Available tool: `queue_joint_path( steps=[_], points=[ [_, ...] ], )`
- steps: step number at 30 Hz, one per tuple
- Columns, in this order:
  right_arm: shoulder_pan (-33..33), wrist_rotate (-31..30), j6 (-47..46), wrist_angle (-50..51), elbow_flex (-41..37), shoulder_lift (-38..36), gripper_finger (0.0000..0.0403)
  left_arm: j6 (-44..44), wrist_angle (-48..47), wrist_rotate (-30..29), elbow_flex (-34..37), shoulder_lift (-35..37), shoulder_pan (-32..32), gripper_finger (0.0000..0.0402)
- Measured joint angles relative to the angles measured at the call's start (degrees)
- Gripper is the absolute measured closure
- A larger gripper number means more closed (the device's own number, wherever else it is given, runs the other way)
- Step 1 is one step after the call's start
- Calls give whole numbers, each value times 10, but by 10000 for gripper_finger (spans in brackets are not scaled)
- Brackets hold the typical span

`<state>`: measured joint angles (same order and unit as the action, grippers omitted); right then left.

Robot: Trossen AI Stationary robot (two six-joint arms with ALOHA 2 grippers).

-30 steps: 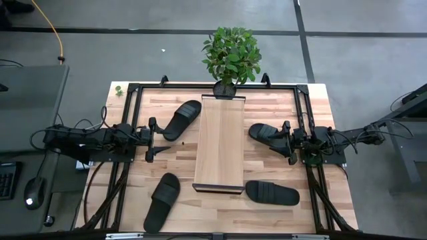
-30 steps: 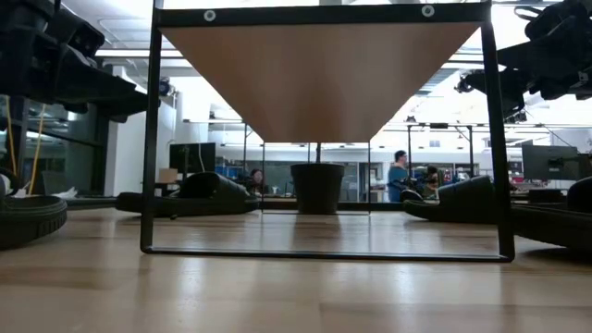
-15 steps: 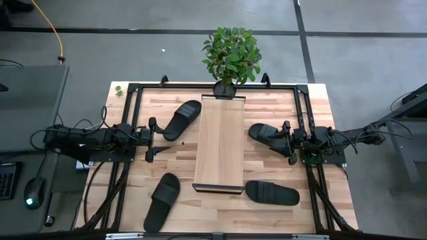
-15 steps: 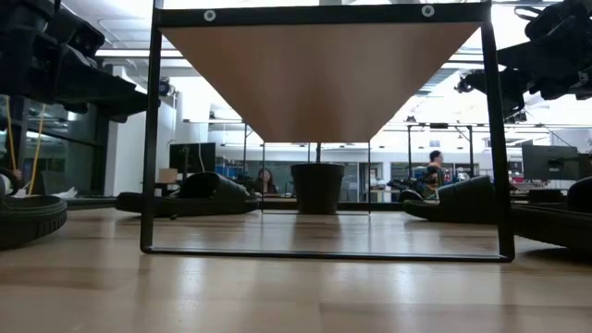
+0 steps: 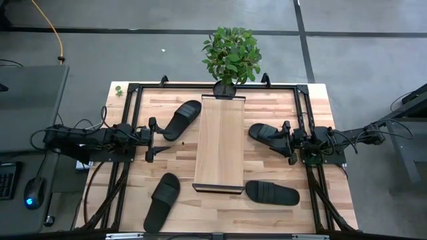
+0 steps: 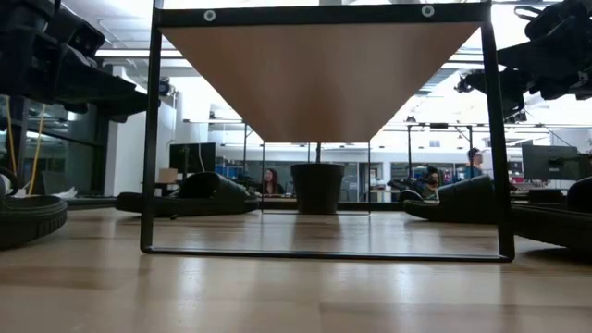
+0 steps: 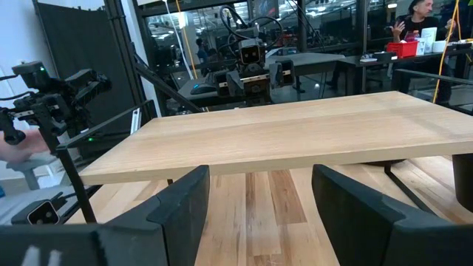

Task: Pick and place slides into the shelf

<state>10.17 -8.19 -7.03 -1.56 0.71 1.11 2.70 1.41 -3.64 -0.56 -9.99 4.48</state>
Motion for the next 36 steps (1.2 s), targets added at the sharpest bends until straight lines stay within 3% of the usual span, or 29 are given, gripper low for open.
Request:
queue_joint_path(
  steps=[36],
  points=[
    [0, 0, 0, 0, 0, 0, 171, 90, 2, -13, 0, 0, 0, 114]
  ],
)
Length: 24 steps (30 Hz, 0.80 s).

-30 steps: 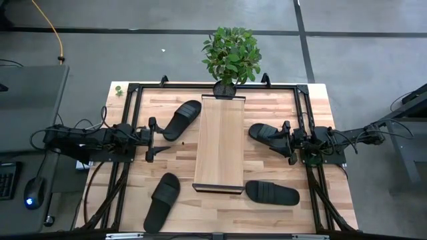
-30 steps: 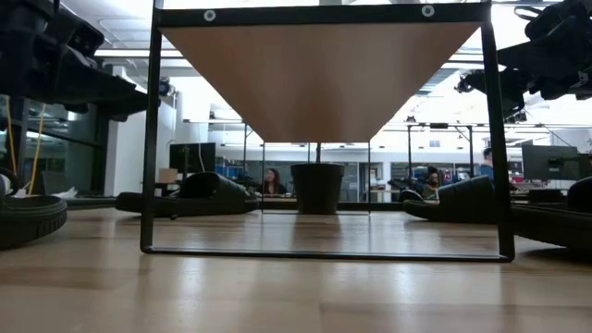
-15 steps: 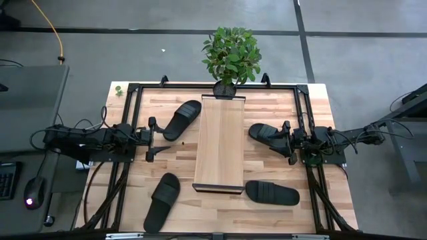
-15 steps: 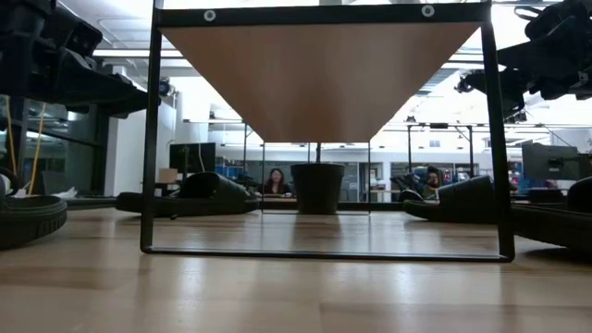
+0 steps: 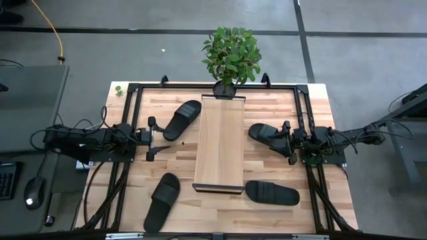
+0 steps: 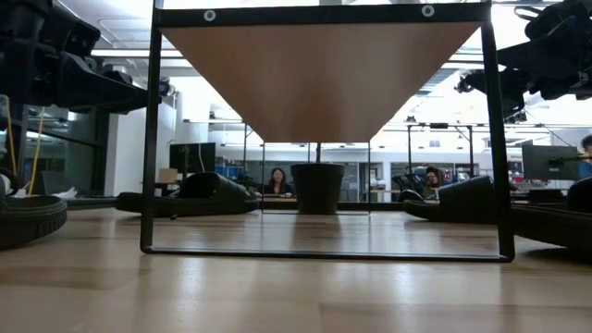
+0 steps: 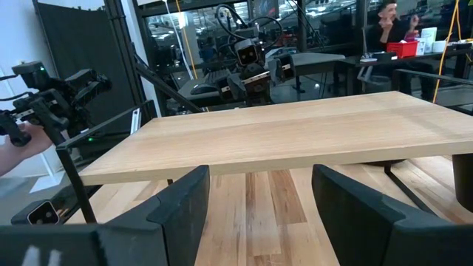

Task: Pick and place slides into the shelf
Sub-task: Put the slide on the shelf

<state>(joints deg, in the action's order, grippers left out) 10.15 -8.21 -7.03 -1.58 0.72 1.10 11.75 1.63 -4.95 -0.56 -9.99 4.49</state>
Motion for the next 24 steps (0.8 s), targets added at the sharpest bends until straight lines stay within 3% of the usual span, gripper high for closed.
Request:
queue_joint_path(
  steps=[14, 24],
  points=[
    [0, 0, 0, 0, 0, 0, 171, -3, 0, 0, 0, 0, 0, 114],
    [0, -21, 0, -5, 0, 0, 171, -96, -1, 24, 0, 0, 0, 114]
  ],
)
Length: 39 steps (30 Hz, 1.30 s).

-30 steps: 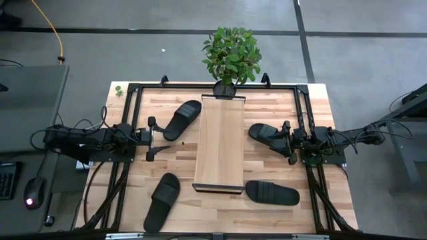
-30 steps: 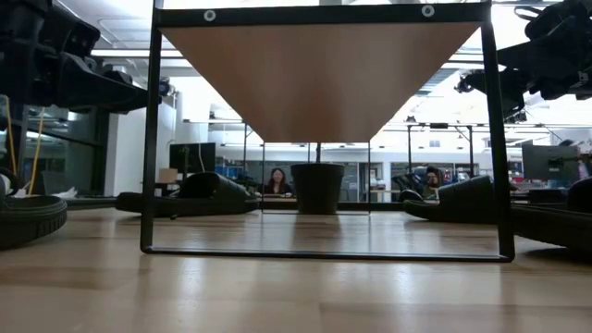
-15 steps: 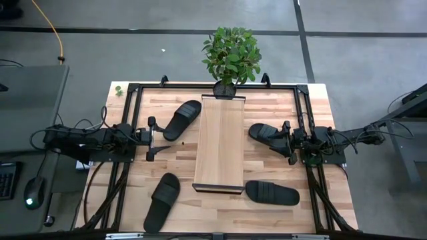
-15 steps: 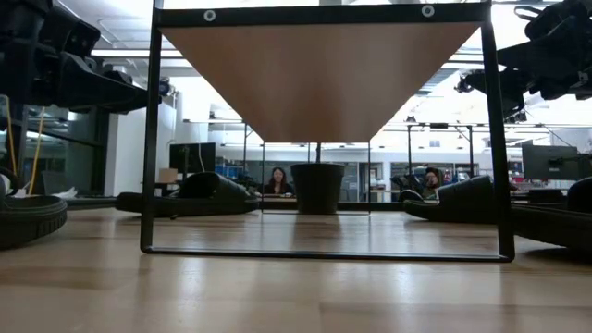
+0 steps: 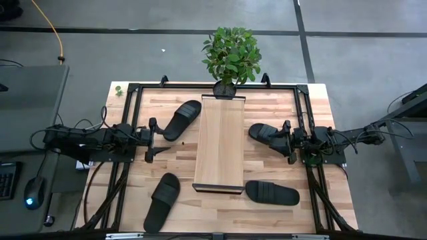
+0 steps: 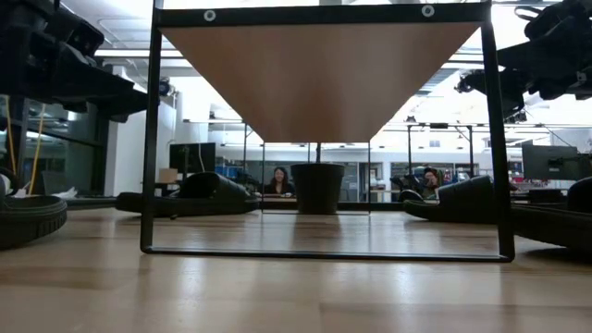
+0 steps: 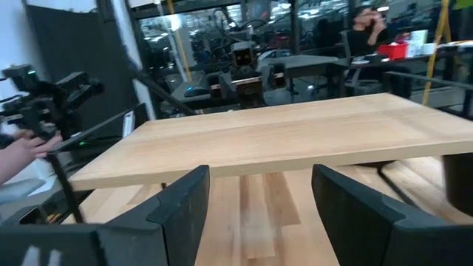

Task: Pick and place slides into the shelf
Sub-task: Put the slide on the shelf

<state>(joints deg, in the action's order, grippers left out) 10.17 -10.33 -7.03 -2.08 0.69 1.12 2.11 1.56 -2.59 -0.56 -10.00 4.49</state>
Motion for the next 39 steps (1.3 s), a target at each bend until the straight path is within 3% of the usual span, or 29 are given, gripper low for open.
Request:
queue_joint_path(
  steps=[7, 19, 23, 27, 32, 39],
  points=[
    [0, -89, 0, -9, 0, 0, 171, 0, 3, -28, 0, 0, 0, 114],
    [0, -118, 1, -12, 0, 0, 171, 1, 52, -143, 0, 0, 0, 114],
    [0, -126, 50, -14, 0, 0, 171, 5, 51, -171, 0, 0, 0, 114],
    [0, -165, 97, -28, 0, 0, 171, 6, 43, -173, 0, 0, 0, 114],
    [0, -192, 88, -42, 0, 0, 171, -9, 52, -150, 0, 0, 0, 114],
    [0, -177, 85, -44, 0, 0, 171, 118, 41, -206, 0, 0, 0, 114]
  ],
)
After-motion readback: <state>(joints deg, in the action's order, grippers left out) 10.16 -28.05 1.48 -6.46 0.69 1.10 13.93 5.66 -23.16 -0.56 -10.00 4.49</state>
